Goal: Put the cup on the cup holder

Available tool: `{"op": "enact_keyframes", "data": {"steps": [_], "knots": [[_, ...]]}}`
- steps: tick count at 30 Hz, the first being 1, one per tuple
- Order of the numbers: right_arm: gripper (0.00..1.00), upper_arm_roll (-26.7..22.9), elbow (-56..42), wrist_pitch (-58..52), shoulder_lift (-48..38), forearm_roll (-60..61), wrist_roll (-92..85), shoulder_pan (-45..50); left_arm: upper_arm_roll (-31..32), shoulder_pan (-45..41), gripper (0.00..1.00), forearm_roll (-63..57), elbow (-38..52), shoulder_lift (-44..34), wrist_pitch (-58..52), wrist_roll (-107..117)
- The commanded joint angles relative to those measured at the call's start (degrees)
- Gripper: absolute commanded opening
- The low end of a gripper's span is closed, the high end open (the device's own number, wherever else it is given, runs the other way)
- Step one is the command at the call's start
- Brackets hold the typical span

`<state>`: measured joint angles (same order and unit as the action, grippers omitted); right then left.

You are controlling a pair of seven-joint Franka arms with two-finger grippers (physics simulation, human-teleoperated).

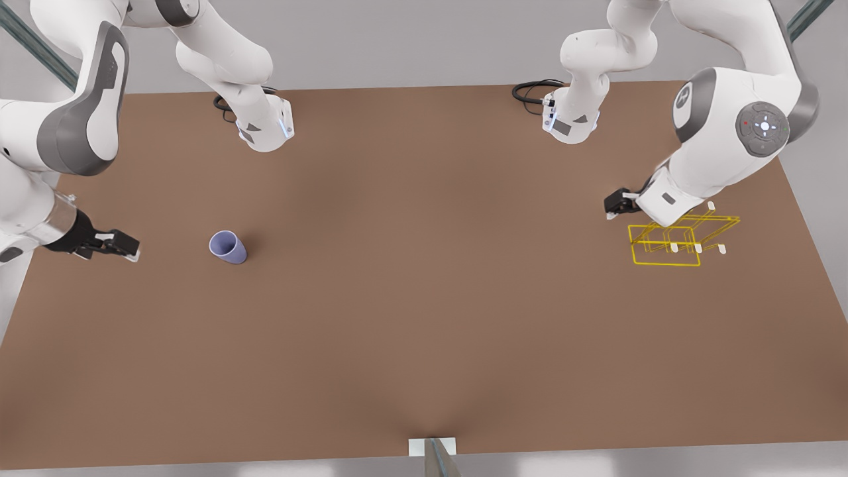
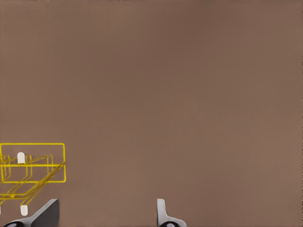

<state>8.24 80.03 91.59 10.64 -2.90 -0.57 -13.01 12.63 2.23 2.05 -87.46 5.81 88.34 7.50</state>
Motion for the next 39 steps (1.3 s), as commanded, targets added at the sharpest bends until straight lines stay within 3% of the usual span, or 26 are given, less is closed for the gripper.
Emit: {"op": "enact_keyframes", "data": {"steps": [1,7,11,12,15,18,19,21,24,25,27,39], "knots": [[1.0,0.02,-0.05,2.37,-0.09,0.0,-0.22,0.09,0.21,-0.64,1.0,-0.03,0.89,0.78,2.98,5.86],[1.0,1.6,0.92,-0.09,-0.35,1.49,-0.13,0.35,0.73,-3.54,1.0,-6.18,0.89,3.07,-1.5,5.86],[1.0,9.42,1.8,0.26,1.05,1.49,0.83,0.53,0.65,-0.73,1.0,-6.18,1.85,9.83,5.09,5.86],[1.0,11.79,1.53,1.31,2.89,1.58,1.36,1.49,0.65,-1.7,1.0,-6.71,6.77,14.49,5.0,5.95],[1.0,11.97,1.01,4.39,5.8,0.79,17.62,12.56,0.56,-2.23,1.0,-6.71,7.22,15.38,5.26,6.39],[1.0,12.15,1.53,2.99,6.15,1.49,23.16,14.5,0.56,-2.84,1.0,-6.71,7.04,15.46,5.26,7.01],[1.0,12.23,2.85,0.26,4.05,1.41,24.21,14.5,0.56,-2.75,1.0,-6.8,7.13,15.81,5.26,7.01],[1.0,12.85,25.52,8.52,-13.18,1.49,21.23,9.33,0.56,-2.84,1.0,-7.85,7.13,15.99,5.7,7.01],[1.0,12.67,24.82,5.8,-11.96,2.02,16.65,4.31,0.56,-3.1,1.0,-8.03,7.13,16.25,5.79,7.01],[1.0,12.76,25.61,7.37,-12.13,1.93,16.57,3.26,0.56,-3.1,1.0,-8.03,7.13,16.25,5.79,7.01],[1.0,13.03,36.68,21.08,-15.73,2.02,16.04,2.81,0.56,-3.1,1.0,-8.03,7.13,16.6,5.79,7.01],[1.0,13.29,47.68,34.18,-15.82,-2.37,6.28,-3.25,0.56,-3.72,1.0,-8.21,7.04,17.75,5.79,7.27]]}}
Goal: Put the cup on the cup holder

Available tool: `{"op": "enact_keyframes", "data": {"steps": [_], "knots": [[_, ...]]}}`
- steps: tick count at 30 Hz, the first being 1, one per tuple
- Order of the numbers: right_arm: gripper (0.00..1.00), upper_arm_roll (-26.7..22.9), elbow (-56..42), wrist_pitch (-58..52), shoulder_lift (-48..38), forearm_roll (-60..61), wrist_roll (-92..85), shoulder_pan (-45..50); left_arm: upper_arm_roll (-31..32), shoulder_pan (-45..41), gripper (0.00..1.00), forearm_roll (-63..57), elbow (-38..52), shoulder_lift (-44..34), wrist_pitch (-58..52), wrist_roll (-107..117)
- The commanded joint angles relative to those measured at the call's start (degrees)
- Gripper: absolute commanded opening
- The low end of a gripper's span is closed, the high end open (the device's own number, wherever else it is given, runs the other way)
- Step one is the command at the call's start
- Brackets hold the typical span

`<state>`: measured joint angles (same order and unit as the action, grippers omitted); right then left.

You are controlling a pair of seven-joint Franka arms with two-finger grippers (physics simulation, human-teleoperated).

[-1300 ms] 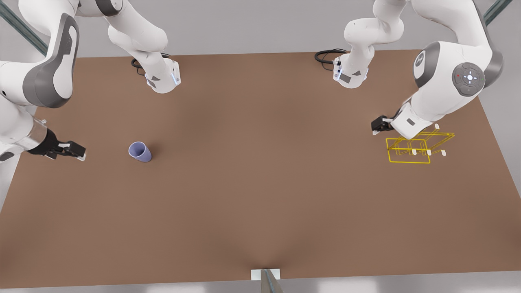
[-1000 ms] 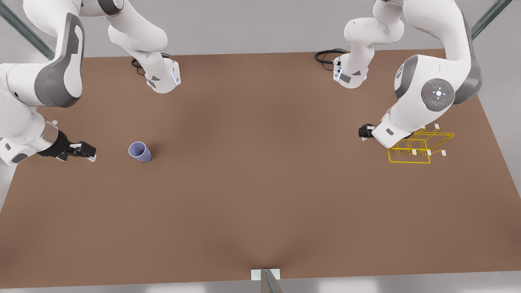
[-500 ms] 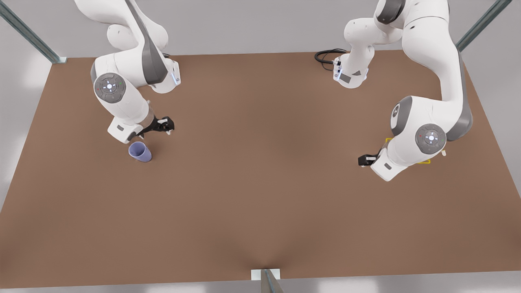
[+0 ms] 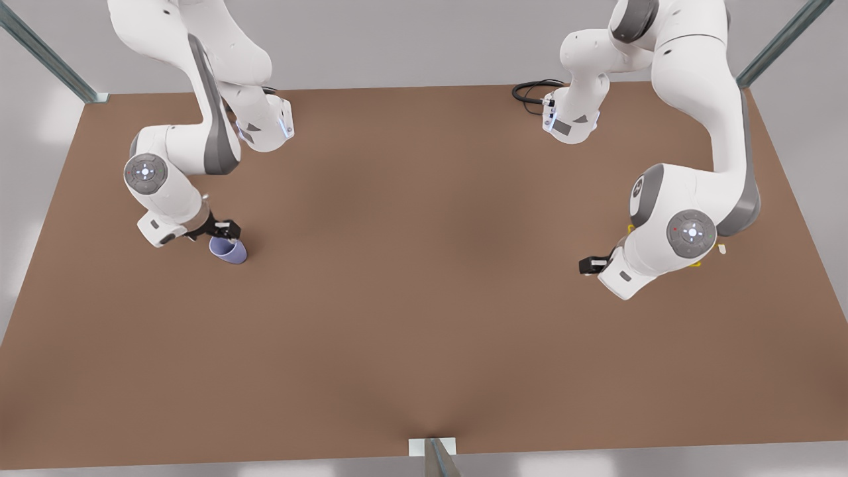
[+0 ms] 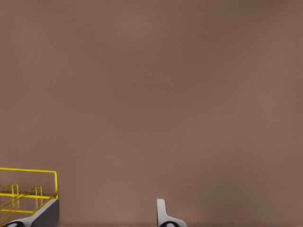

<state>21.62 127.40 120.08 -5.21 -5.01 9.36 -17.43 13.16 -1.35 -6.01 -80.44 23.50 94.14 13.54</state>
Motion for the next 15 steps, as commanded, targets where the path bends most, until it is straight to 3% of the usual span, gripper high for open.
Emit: {"op": "enact_keyframes", "data": {"steps": [1,15], "knots": [[1.0,-0.09,0.39,5.77,0.03,-0.26,-3.64,1.35,0.02,-0.14,1.0,-0.14,0.11,0.23,-0.01,1.22],[1.0,-0.09,9.0,12.1,0.64,0.09,-13.49,-1.29,-0.33,0.56,1.0,-0.67,0.28,0.76,-0.36,1.22]]}}
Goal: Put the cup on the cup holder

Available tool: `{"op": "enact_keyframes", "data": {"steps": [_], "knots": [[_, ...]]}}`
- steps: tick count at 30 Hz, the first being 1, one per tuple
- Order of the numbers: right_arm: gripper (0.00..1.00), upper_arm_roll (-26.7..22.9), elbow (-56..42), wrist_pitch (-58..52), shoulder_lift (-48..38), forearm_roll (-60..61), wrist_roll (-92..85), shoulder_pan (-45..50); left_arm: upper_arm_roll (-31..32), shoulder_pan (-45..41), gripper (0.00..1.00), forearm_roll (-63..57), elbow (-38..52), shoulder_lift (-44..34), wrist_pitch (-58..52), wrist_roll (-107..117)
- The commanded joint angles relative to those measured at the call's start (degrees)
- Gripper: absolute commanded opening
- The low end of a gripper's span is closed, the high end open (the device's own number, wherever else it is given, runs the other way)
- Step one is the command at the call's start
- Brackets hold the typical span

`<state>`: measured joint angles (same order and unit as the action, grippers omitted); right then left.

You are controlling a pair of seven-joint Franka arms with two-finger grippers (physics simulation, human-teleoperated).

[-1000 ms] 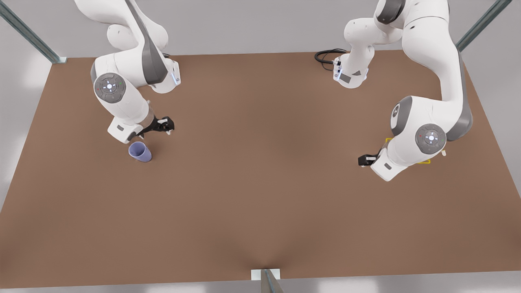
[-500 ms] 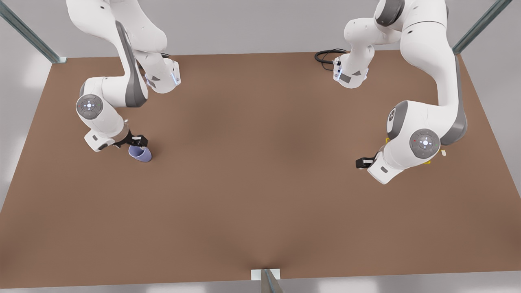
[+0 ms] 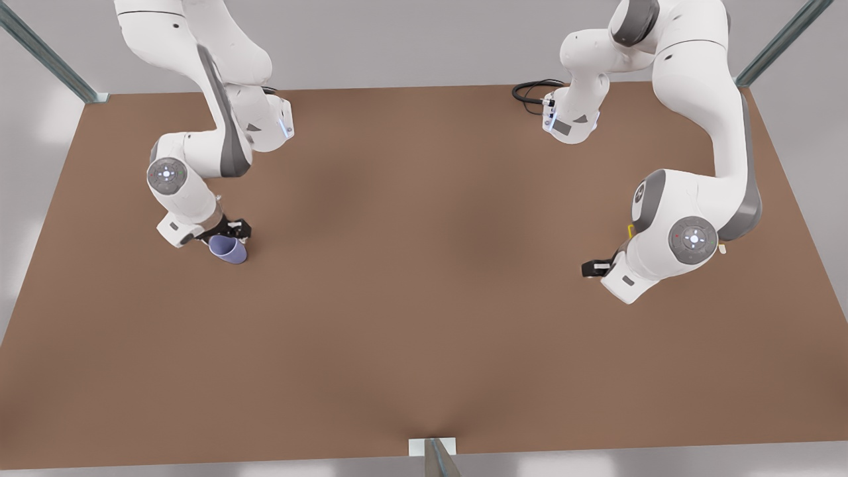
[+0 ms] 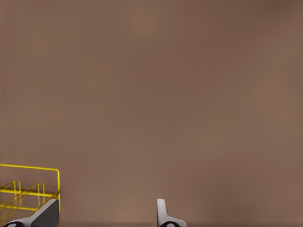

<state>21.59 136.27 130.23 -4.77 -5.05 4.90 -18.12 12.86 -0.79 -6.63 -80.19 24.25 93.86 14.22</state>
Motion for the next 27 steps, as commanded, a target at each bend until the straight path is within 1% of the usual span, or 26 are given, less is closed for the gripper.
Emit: {"op": "enact_keyframes", "data": {"steps": [1,2,5,7,13,27], "knots": [[1.0,-0.05,0.14,2.13,0.81,0.91,-9.12,-1.31,0.06,0.0,1.0,-0.75,0.04,-0.08,-0.08,0.54],[1.0,-0.05,0.22,2.75,2.04,1.0,-9.12,-1.48,0.06,-0.09,1.0,-0.75,0.04,-0.08,-0.08,0.54],[1.0,0.04,1.02,2.75,2.04,2.23,-9.03,-0.78,-0.02,-0.18,1.0,-0.75,0.04,-0.08,-0.08,0.54],[1.0,2.06,2.07,2.57,1.6,4.69,-9.03,-0.25,-0.02,0.0,1.0,-0.84,0.04,-0.08,-0.08,0.54],[1.0,2.15,4.71,2.57,1.43,4.69,-9.03,-0.25,0.06,-0.35,1.0,-1.19,0.04,-0.17,-0.08,1.77],[1.0,1.97,4.71,3.8,4.41,4.52,-10.97,-2.8,0.06,-1.67,1.0,-1.02,0.04,0.0,0.1,3.36]]}}
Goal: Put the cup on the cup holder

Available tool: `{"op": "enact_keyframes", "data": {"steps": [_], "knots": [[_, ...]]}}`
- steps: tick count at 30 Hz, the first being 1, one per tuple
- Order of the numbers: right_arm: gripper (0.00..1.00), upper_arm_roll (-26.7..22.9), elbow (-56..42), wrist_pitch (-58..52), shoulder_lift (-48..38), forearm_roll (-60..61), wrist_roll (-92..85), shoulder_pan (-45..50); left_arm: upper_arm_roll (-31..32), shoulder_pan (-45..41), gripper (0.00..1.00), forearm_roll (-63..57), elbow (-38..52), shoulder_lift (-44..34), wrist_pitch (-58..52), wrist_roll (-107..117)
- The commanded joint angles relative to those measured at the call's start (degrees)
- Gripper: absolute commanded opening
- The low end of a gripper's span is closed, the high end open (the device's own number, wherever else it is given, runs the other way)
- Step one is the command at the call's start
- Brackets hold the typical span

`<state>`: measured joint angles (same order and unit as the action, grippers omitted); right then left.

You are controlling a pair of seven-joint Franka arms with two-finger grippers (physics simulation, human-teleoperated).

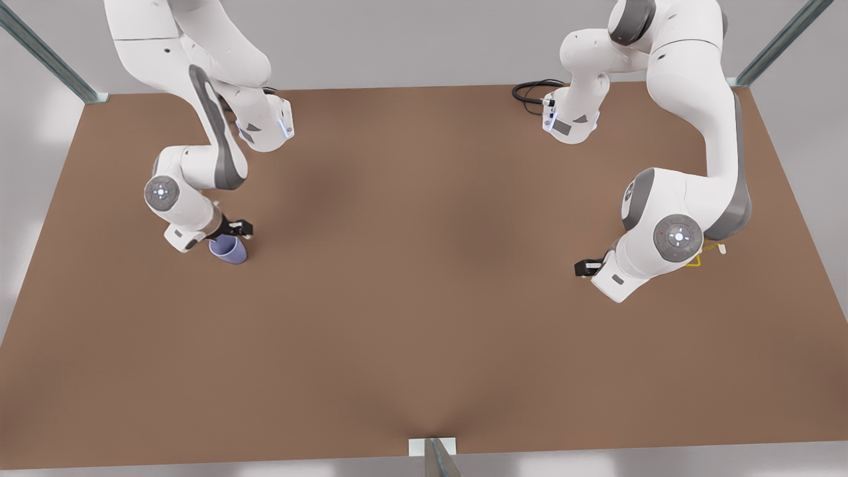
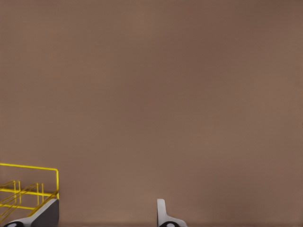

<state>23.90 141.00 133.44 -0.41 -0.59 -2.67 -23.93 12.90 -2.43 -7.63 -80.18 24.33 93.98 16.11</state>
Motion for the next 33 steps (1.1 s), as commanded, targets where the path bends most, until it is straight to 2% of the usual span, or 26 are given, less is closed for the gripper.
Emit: {"op": "enact_keyframes", "data": {"steps": [1,17,24,25,26,33], "knots": [[1.0,-0.34,-0.02,1.47,0.24,-0.02,-3.4,3.01,0.02,-0.03,1.0,-0.01,0.03,-0.07,-0.03,1.47],[1.0,-0.17,3.4,9.12,5.25,-0.11,-3.31,2.14,0.02,-0.03,1.0,-0.1,-0.06,0.02,-0.02,1.73],[1.0,0.27,3.49,10.44,7.53,-3.45,-3.75,-1.91,0.02,-0.03,1.0,-0.19,0.03,0.11,0.06,1.73],[0.63,0.36,3.49,10.52,7.53,-3.36,-3.31,-2.0,0.02,-0.03,1.0,-0.19,0.03,0.11,0.06,1.73],[0.21,0.36,3.4,10.52,7.53,-3.36,-3.05,-2.08,0.02,-0.03,1.0,-0.19,0.03,0.11,0.06,1.73],[0.21,1.06,3.32,10.35,7.36,-3.36,-2.87,-2.08,0.02,-0.03,1.0,-0.1,0.03,0.11,0.06,1.82]]}}
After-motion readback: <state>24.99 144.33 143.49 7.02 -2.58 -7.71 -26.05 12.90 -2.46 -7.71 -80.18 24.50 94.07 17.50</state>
